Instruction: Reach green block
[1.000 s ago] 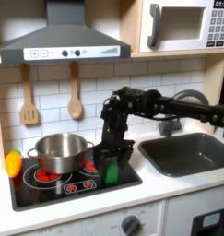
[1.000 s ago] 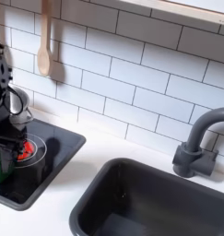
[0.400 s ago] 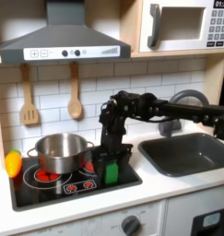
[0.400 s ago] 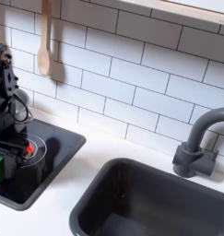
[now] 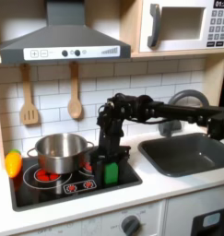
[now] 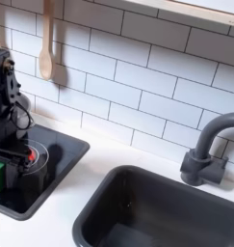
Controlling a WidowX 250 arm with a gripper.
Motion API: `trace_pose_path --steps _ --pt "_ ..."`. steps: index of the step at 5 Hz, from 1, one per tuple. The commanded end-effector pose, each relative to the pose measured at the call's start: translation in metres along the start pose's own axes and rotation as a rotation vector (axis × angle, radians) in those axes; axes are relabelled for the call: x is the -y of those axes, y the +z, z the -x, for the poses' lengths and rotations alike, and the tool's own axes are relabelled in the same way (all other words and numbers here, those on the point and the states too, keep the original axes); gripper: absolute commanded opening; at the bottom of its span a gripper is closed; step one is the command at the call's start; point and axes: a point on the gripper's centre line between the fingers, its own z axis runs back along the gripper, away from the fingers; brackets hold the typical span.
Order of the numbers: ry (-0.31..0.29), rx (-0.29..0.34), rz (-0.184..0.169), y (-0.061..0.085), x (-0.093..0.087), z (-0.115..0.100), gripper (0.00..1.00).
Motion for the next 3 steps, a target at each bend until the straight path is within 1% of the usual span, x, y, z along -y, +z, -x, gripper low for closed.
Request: trace_pose_path --steps 1,2,3 --pt "-0.012 -0.037 0.013 -0.0066 0.0033 0.0068 1.00" --pt "-0.010 -0.026 0.005 -0.0045 0.0006 0.0044 1.00" --pt "-0.010 -0.026 0.005 -0.0045 0.0006 0.0044 1.00"
